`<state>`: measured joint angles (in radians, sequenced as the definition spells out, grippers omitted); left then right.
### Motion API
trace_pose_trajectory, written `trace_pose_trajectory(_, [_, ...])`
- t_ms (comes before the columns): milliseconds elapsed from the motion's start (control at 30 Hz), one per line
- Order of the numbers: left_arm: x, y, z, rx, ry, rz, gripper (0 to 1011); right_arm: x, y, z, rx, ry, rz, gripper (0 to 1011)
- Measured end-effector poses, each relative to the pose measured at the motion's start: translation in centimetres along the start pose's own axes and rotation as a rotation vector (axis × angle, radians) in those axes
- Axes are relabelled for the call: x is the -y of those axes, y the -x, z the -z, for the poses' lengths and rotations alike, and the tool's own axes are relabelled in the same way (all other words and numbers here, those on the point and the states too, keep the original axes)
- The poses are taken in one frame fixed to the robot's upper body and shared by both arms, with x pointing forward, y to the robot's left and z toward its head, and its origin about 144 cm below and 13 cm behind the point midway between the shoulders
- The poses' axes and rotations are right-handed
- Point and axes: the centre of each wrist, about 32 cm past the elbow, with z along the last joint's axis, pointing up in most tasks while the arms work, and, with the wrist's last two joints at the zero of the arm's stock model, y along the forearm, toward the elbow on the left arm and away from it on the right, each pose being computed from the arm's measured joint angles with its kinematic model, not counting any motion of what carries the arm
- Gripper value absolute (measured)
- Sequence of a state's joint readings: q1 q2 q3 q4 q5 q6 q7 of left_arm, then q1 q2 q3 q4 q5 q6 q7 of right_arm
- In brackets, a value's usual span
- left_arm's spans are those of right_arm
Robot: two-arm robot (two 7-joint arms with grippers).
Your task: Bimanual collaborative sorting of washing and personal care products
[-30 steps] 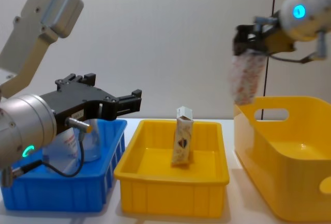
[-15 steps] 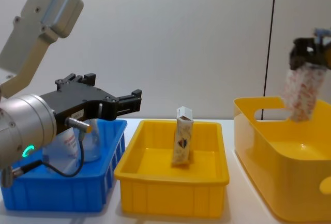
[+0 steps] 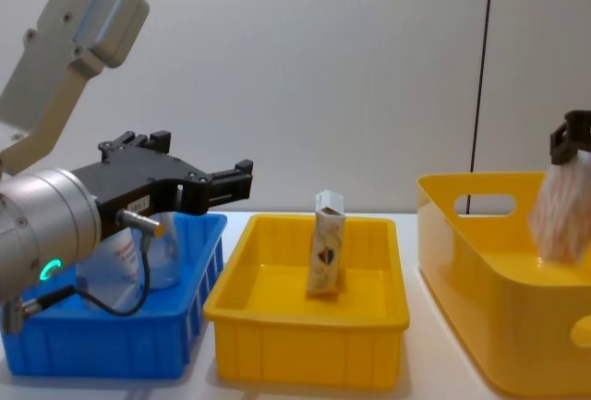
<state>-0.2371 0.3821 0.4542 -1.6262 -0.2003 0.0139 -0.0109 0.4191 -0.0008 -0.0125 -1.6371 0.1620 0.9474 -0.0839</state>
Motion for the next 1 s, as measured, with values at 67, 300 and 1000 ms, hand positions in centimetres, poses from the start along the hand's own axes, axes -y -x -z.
trace_pose_trajectory(67, [0.0, 0.0, 0.0, 0.0, 0.0, 0.0, 1001, 0.0, -0.2, 0.1, -0.001, -0.004, 0.0, 483])
trace_pose_trajectory(300, [0.0, 0.0, 0.0, 0.0, 0.0, 0.0, 1001, 0.0, -0.7, 0.7, 0.007, -0.034, -0.001, 690])
trace_pose_trajectory(1000, [0.0, 0.0, 0.0, 0.0, 0.0, 0.0, 1001, 1.7, -0.8, 2.8, 0.137, -0.296, -0.032, 1004])
